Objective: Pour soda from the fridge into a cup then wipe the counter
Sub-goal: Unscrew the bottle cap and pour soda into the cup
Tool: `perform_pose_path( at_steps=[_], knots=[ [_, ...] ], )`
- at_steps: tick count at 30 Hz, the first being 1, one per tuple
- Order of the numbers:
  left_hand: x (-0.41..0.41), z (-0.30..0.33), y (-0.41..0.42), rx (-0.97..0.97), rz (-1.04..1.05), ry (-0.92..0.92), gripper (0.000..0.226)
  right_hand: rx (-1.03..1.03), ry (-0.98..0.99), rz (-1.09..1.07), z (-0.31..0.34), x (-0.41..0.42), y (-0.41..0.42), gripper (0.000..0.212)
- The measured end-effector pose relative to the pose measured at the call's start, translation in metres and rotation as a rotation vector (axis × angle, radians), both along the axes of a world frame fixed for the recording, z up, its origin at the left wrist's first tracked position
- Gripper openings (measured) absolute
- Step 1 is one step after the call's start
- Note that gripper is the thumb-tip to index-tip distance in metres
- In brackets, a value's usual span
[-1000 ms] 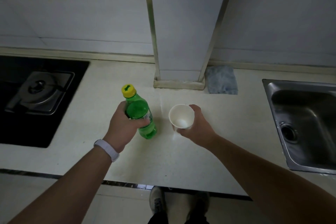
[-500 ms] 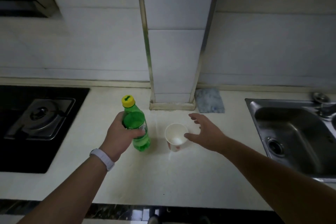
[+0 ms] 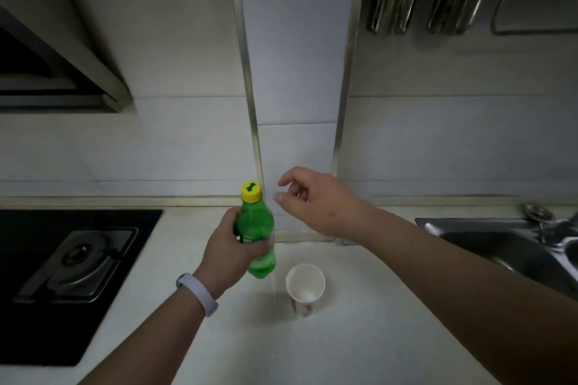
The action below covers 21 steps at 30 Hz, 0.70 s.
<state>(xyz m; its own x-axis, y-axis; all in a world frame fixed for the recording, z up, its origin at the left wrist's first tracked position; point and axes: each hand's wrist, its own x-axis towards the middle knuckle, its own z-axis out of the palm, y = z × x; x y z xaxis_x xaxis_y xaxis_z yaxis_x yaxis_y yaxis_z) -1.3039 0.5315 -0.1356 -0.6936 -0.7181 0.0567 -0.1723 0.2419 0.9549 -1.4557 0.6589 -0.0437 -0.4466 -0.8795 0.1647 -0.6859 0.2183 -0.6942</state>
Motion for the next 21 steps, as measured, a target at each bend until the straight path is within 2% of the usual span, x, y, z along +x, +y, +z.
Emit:
perform_pose_path(
  at_steps=[4, 8, 16, 21],
  knots=[
    [-0.002, 0.002, 0.003, -0.04, -0.047, -0.044, 0.057, 0.074, 0.163, 0.066, 0.024, 0.012, -0.006, 0.041],
    [0.0, -0.001, 0.006, -0.086, -0.069, -0.075, 0.062, 0.134, 0.308, 0.077, 0.025, 0.012, -0.01, 0.039],
    [0.006, -0.01, 0.005, -0.072, -0.119, -0.09, 0.054, 0.266, 0.329, 0.095, 0.02, 0.009, -0.014, 0.037],
    [0.01, -0.017, 0.002, -0.042, -0.16, -0.078, 0.057, 0.32, 0.381, 0.162, 0.021, 0.013, -0.015, 0.034]
  ],
)
